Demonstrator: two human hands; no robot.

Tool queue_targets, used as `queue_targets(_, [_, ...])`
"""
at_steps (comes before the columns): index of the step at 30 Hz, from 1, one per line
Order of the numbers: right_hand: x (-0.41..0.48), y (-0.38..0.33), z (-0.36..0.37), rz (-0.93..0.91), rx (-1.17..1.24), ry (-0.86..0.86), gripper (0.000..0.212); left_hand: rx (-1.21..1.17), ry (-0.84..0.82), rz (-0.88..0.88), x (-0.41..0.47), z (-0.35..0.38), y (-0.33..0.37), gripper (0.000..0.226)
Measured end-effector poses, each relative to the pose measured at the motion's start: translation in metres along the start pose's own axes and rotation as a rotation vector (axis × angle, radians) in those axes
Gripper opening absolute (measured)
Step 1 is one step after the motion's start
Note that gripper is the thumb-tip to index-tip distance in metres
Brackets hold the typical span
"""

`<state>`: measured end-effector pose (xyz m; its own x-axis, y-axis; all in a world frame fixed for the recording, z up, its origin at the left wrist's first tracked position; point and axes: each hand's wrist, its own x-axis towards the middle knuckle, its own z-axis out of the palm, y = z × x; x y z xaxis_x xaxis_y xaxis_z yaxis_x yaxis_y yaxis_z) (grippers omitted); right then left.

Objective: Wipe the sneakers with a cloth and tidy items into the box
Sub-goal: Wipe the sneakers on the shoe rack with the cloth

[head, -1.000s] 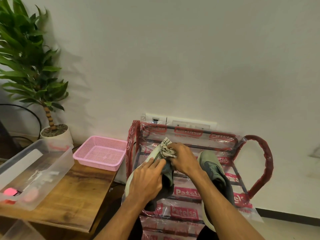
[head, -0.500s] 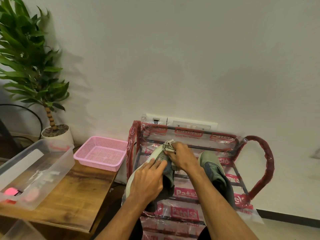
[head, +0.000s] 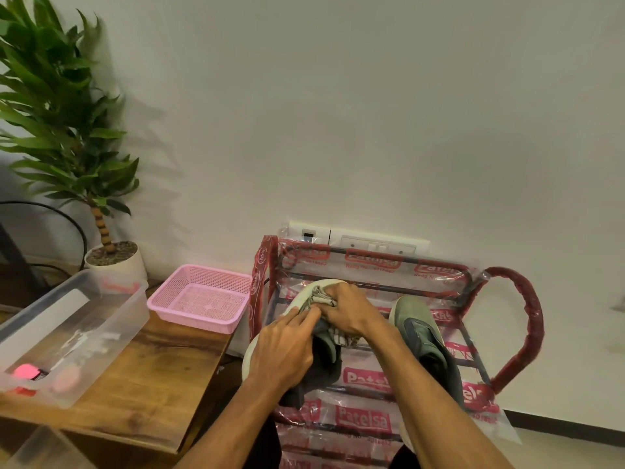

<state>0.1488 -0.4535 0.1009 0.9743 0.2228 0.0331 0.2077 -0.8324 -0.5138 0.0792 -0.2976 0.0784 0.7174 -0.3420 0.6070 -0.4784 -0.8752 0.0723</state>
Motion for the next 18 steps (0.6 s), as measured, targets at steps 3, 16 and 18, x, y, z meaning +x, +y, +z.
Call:
queue_targets(3, [0.003,0.009,-0.004,0.081,-0.038,0.023,0.026,-0.008,0.009,0.018,-0.001,0.001,0.004,0.046])
queue_targets(16, [0.012,0.006,-0.001,0.064,-0.043,0.018,0.026,-0.015,0.019,-0.004,0.001,0.003,0.005,0.043])
queue_targets(18, [0.016,0.012,0.002,0.132,-0.152,0.096,0.02,-0.013,0.009,-0.004,0.001,0.005,0.004,0.044])
